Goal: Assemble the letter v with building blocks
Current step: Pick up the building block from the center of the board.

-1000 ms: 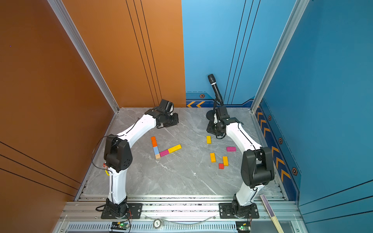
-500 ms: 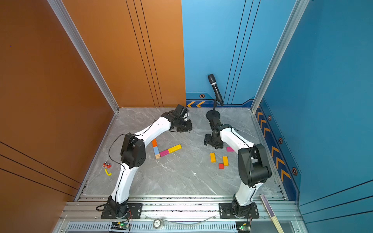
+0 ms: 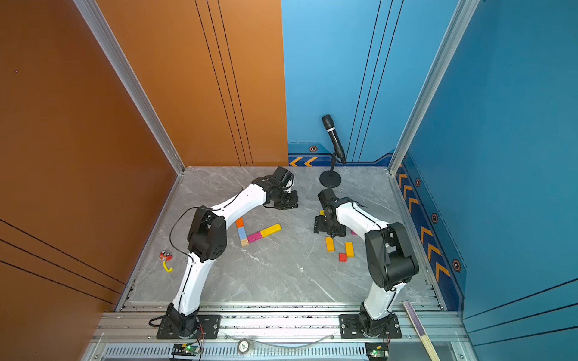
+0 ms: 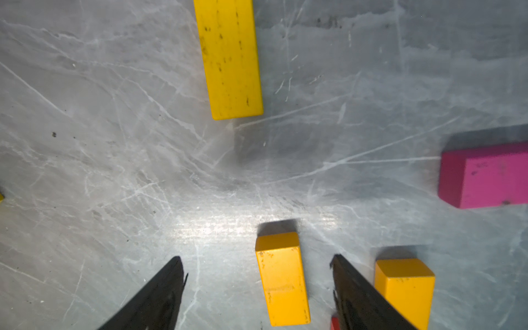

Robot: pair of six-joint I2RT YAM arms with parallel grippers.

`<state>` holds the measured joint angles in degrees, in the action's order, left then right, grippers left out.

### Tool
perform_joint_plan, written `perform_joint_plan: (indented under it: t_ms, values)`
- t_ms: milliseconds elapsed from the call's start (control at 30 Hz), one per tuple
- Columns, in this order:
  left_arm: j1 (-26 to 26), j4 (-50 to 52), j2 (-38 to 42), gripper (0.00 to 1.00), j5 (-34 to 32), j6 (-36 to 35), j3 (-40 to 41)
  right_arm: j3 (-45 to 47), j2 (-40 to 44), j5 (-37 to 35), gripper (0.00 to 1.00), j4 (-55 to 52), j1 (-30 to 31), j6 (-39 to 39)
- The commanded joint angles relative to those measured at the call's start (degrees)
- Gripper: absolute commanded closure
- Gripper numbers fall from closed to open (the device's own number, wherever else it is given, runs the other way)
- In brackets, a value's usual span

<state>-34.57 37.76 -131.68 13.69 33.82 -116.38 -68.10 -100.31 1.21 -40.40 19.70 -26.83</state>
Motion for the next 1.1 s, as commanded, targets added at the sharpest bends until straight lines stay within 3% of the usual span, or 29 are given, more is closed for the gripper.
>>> perform_joint_plan:
  t_ms: [0,400,700,833,1067]
  values:
    - [-0.42,1.23,3.24,0.86,-0.80,-1.37,1.14,-3.53,-3.17,-0.37,0.18,0.40,-0.69,0.05]
    - [0.72,1.26,6.31,0.86,-2.44,-1.35,4.07,-21.59,-17.27,-0.77,0.19,-1.12,-3.36,2.91]
    - [1.48,1.18,7.93,0.86,-3.52,-1.54,6.52,-26.00,-22.49,-2.99,0.36,-2.67,-2.42,4.85]
    - [1.52,1.19,8.15,0.86,-3.58,-1.55,7.17,-28.20,-24.39,-3.55,0.37,-3.90,-1.71,5.45]
    - [1.95,1.16,9.39,0.86,-4.51,-1.91,9.18,-29.18,-25.29,-3.81,0.69,-4.83,-0.37,6.27]
